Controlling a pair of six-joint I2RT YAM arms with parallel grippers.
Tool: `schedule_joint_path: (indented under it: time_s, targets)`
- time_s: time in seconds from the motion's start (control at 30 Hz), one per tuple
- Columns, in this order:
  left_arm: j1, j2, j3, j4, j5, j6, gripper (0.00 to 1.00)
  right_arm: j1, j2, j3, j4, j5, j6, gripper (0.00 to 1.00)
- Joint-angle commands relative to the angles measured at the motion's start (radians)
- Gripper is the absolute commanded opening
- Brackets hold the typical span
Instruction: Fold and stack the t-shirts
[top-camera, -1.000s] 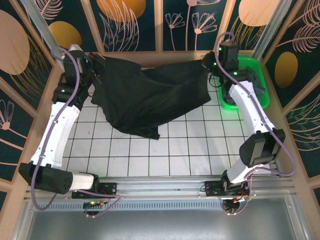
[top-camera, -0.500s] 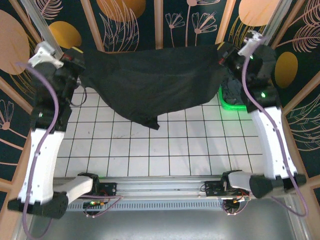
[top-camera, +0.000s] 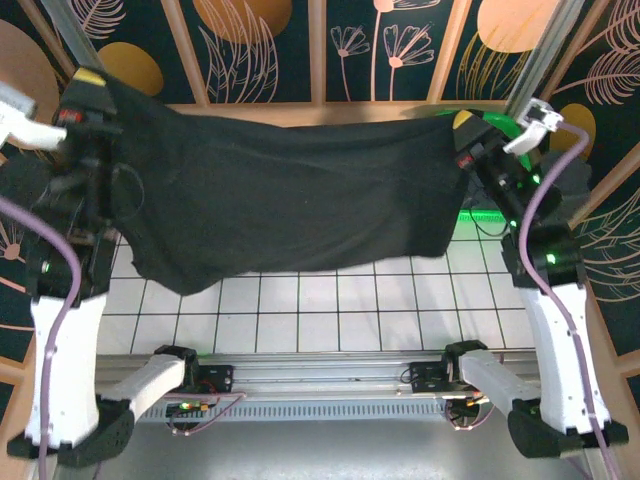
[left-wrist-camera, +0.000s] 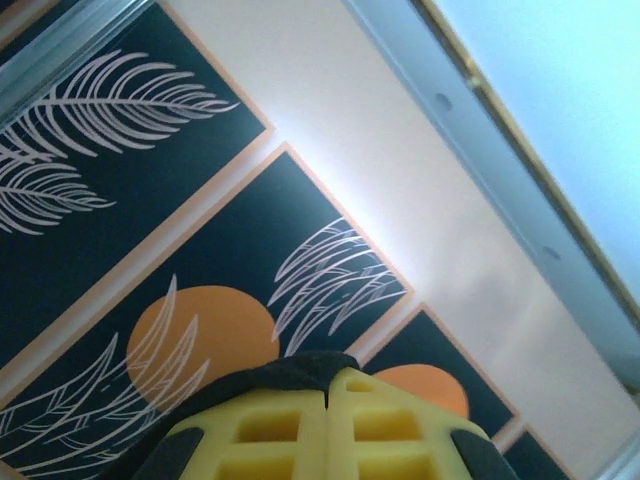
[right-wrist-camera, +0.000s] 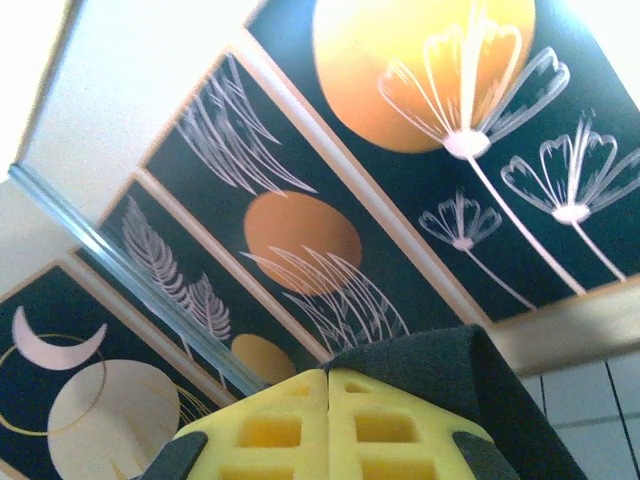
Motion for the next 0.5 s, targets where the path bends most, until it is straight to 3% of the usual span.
schedule_joint_path:
  time_s: [0.0,0.17,0.2,0.23,0.27,0.3,0.4,0.47]
  targets:
    - [0.01,0.204,0.022,-0.046,-0.069,0.005,0.0,-0.007,0.179,0.021,0.001,0.029,0.073,0.0]
    - [0.051,0.535,0.134,-0.004,-0.024,0.053,0.0,-0.022,0.529,0.152,-0.034,0.044,0.092,0.0]
    - [0.068,0.618,0.179,-0.01,0.012,0.058,0.0,-0.029,0.603,0.191,-0.04,0.027,0.09,0.06]
    - [0.083,0.698,0.222,-0.013,0.06,0.059,0.0,-0.042,0.689,0.244,-0.06,0.006,0.084,0.21]
    - [0.104,0.786,0.279,-0.016,0.14,0.056,0.08,-0.055,0.773,0.298,-0.087,-0.015,0.075,0.34]
    - [0.121,0.877,0.355,-0.039,0.215,0.051,0.22,-0.069,0.862,0.375,-0.134,-0.046,0.063,0.45]
    - [0.13,1.06,0.604,-0.169,0.272,0.094,0.52,-0.082,1.047,0.592,-0.283,-0.075,0.016,0.58]
    - [0.13,1.08,0.646,-0.233,0.248,0.115,0.7,-0.08,1.075,0.631,-0.323,-0.068,-0.005,0.63]
